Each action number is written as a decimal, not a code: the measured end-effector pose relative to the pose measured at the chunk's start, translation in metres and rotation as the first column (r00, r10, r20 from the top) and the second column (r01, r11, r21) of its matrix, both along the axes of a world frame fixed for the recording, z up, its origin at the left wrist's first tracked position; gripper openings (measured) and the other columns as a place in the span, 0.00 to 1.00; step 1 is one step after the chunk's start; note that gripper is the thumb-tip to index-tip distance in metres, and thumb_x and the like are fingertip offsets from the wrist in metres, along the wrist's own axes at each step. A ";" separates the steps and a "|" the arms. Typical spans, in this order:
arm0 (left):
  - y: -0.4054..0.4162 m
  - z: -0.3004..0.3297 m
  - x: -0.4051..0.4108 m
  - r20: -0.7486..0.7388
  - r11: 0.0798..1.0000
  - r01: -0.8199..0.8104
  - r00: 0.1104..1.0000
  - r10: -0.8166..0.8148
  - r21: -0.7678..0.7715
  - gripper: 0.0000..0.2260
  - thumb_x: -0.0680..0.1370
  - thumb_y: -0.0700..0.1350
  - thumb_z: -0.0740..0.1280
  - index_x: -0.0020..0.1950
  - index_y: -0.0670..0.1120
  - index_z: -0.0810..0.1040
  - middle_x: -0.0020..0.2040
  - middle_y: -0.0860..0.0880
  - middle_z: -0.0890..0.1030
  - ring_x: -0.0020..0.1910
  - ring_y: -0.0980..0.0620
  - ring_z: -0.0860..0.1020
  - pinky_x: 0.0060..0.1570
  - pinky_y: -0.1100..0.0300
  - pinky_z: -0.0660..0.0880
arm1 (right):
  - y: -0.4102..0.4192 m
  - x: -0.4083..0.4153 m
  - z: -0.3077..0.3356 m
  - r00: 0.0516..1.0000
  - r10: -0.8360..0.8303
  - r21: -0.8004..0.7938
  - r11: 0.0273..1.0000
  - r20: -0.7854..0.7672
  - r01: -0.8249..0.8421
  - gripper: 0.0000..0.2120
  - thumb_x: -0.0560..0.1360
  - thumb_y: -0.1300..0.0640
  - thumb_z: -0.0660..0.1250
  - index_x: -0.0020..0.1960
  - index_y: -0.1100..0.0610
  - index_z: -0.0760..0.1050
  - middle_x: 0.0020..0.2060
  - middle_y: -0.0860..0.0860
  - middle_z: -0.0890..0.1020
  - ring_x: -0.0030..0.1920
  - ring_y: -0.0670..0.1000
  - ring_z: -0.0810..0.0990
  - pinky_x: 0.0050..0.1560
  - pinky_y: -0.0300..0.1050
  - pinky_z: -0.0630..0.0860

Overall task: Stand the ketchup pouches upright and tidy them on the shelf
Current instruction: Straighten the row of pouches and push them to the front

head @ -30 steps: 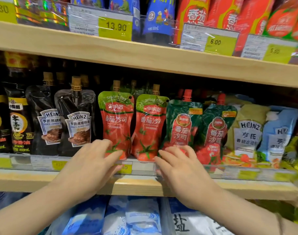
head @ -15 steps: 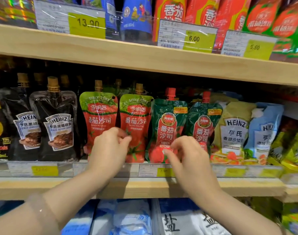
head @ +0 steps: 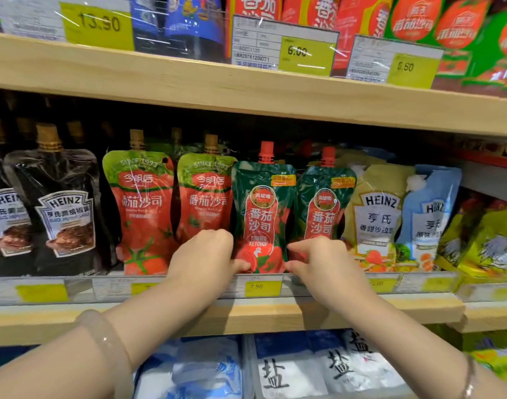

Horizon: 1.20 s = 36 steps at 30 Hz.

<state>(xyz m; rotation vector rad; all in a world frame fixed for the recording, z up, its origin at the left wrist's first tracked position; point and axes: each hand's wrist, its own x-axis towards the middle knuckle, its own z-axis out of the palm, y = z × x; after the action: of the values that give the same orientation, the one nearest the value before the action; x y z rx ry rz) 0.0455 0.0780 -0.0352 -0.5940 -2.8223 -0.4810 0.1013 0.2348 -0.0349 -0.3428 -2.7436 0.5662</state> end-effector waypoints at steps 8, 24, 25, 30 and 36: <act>0.009 0.004 -0.002 -0.034 0.976 -0.052 0.998 0.060 0.213 0.26 0.63 0.65 0.68 0.37 0.43 0.65 0.26 0.49 0.71 0.26 0.49 0.71 0.27 0.54 0.72 | 0.009 0.011 0.015 0.973 -0.013 0.142 0.989 -0.232 0.047 0.06 0.74 0.50 0.64 0.45 0.51 0.71 0.38 0.48 0.78 0.43 0.54 0.79 0.35 0.44 0.73; 0.033 -0.008 0.000 0.001 0.964 -0.124 0.992 0.128 0.236 0.29 0.61 0.66 0.71 0.44 0.45 0.65 0.36 0.50 0.74 0.42 0.44 0.80 0.35 0.54 0.76 | 0.030 -0.002 0.003 0.966 -0.235 -0.043 0.972 -0.105 0.231 0.27 0.62 0.39 0.72 0.49 0.58 0.72 0.42 0.51 0.72 0.50 0.58 0.79 0.40 0.46 0.71; 0.034 -0.009 0.000 -0.003 0.961 -0.128 0.991 0.133 0.244 0.28 0.62 0.66 0.71 0.45 0.45 0.65 0.37 0.50 0.75 0.43 0.44 0.80 0.36 0.54 0.77 | 0.032 -0.002 0.002 0.966 -0.230 -0.044 0.973 -0.115 0.226 0.27 0.62 0.39 0.73 0.49 0.59 0.73 0.42 0.51 0.73 0.49 0.58 0.79 0.39 0.46 0.72; 0.039 -0.012 -0.004 -0.018 0.965 -0.141 0.989 0.149 0.223 0.29 0.62 0.66 0.70 0.45 0.45 0.65 0.43 0.46 0.80 0.45 0.43 0.81 0.39 0.52 0.78 | 0.044 -0.006 0.000 0.973 -0.193 -0.085 0.980 -0.129 0.183 0.22 0.61 0.42 0.75 0.40 0.57 0.72 0.37 0.51 0.79 0.40 0.53 0.79 0.33 0.45 0.74; 0.037 -0.011 -0.006 0.004 0.969 -0.120 0.992 0.122 0.216 0.28 0.62 0.66 0.70 0.45 0.46 0.64 0.33 0.52 0.73 0.38 0.45 0.78 0.35 0.53 0.77 | 0.052 -0.012 0.013 0.989 -0.104 -0.498 0.866 -0.104 0.038 0.21 0.60 0.49 0.79 0.41 0.64 0.78 0.29 0.56 0.80 0.24 0.49 0.73 0.23 0.39 0.66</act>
<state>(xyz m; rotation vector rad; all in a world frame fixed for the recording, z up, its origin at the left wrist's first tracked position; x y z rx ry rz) 0.0395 0.1151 -0.0465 -0.3770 -2.7274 -0.7455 0.0892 0.2863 -0.0219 -0.5029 -2.4153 1.2311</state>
